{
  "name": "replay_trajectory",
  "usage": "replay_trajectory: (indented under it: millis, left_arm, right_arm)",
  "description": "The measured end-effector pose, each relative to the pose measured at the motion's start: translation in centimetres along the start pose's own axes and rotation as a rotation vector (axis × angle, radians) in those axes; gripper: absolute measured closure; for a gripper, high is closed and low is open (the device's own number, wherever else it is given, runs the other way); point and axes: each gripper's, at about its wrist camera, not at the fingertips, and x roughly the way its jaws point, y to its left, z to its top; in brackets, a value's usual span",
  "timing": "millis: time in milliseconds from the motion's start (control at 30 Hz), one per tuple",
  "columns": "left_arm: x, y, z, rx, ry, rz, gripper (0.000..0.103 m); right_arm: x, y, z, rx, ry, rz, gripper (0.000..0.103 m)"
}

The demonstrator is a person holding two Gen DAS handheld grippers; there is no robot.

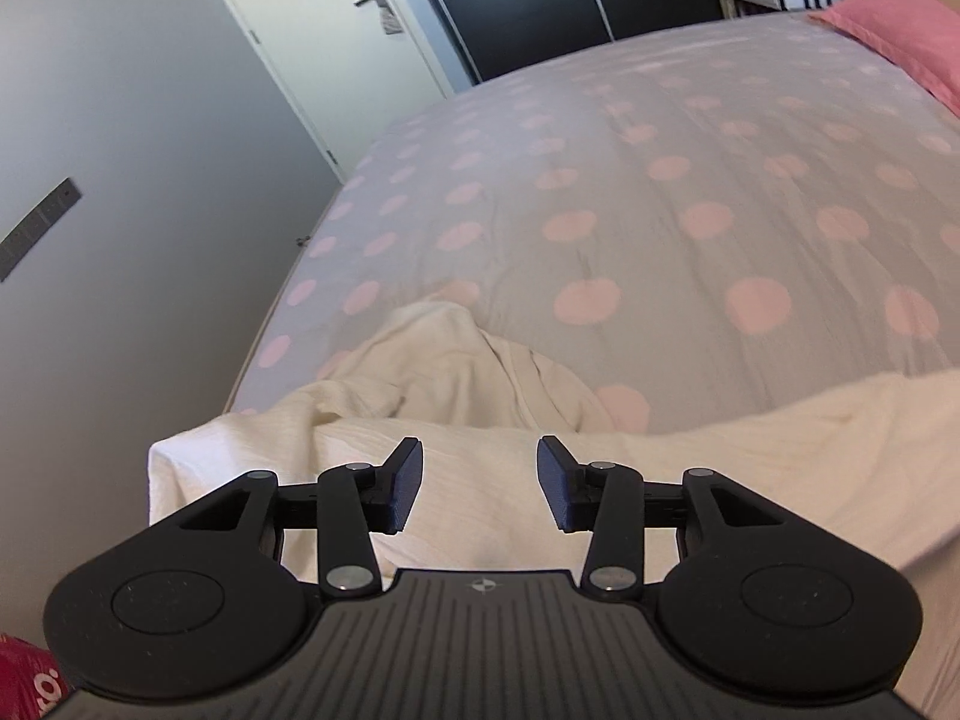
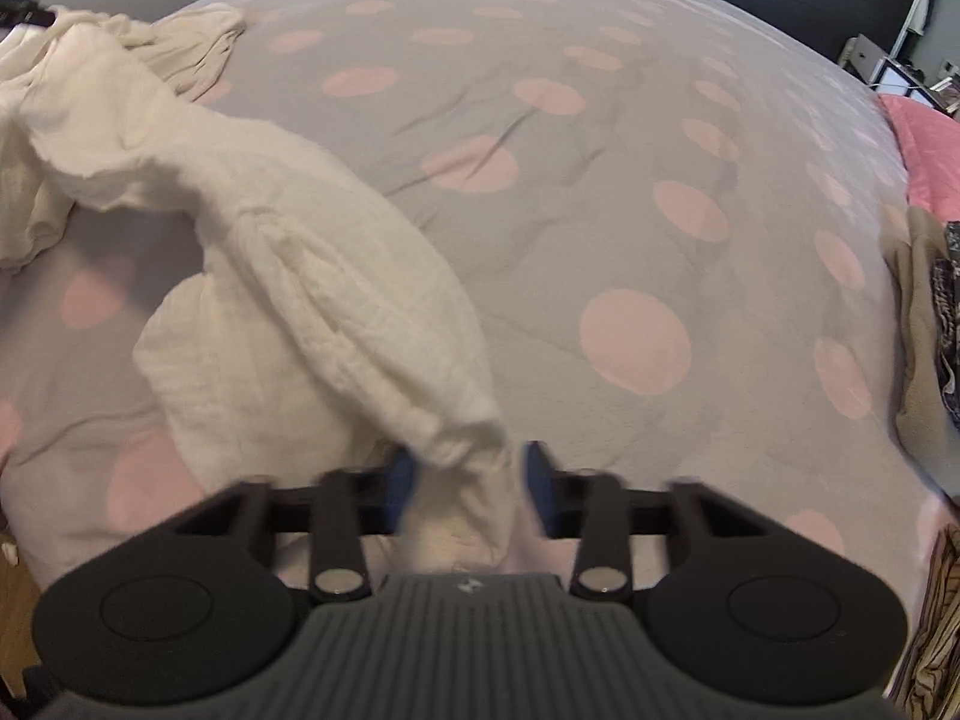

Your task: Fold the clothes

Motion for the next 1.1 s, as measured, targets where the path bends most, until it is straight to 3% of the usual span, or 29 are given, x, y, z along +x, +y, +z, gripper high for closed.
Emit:
replay_trajectory:
  millis: [167,267,367,567,733,867,1033,1100]
  left_arm:
    - [-0.5,-1.3,-0.9,0.081,0.008,-0.065,0.053]
    - [-0.8,-2.5,-1.4,0.143,0.005,-0.097,0.050]
    - [-1.1,-3.7,-1.8,0.205,-0.013,-0.128,0.045]
    - [-1.4,-6.3,-1.3,0.323,-0.070,-0.098,0.043]
    - [-0.3,-7.7,-0.6,0.428,-0.067,-0.102,0.043]
    - [2.0,-8.5,-0.7,0.533,-0.054,-0.052,0.043]
    - [6.2,-8.2,-0.8,0.632,0.034,-0.016,0.042]
    - [7.6,-8.2,-1.0,0.624,0.083,0.011,0.054]
  right_arm:
    - [-1.7,-1.8,1.2,0.094,-0.104,-0.125,0.096]
    - [-2.7,-3.9,1.8,0.208,-0.138,-0.160,0.097]
    - [-3.0,-4.7,1.9,0.238,-0.150,-0.185,0.097]
    - [-3.4,-5.3,1.9,0.263,-0.159,-0.197,0.097]
    - [-3.5,-5.4,1.7,0.262,-0.163,-0.192,0.097]
    - [-3.6,-5.5,1.5,0.260,-0.165,-0.189,0.097]
    - [-3.7,-5.4,1.6,0.269,-0.170,-0.192,0.097]
    - [-4.1,-5.4,1.6,0.267,-0.186,-0.203,0.097]
